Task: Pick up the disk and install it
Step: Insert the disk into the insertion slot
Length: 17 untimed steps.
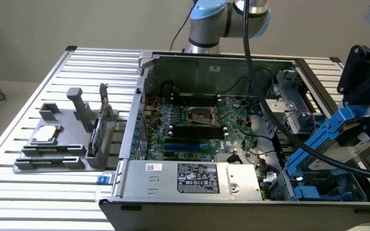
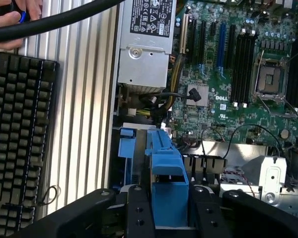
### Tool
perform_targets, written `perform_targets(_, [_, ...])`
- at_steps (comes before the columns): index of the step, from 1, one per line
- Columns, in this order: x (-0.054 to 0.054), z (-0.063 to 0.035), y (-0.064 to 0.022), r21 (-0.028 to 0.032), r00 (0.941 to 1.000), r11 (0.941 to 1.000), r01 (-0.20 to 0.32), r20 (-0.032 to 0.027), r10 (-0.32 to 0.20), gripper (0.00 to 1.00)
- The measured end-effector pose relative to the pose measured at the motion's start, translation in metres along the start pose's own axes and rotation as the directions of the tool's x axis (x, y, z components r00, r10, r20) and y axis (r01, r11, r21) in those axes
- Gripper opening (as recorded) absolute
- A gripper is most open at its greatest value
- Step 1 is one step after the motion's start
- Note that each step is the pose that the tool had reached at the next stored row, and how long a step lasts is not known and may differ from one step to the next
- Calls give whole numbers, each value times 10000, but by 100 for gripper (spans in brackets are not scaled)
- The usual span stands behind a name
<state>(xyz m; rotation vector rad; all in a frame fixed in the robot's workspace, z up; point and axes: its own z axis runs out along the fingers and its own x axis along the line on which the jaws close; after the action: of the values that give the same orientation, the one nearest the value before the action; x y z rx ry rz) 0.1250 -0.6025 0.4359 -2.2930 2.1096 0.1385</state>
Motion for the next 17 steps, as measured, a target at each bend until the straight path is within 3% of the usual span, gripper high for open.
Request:
perform_targets(7, [31, -62, 6, 0, 10000, 10000, 1, 2, -1, 33])
perform_targets(17, [109, -20, 9, 13, 10000, 10000, 4, 2, -4, 33])
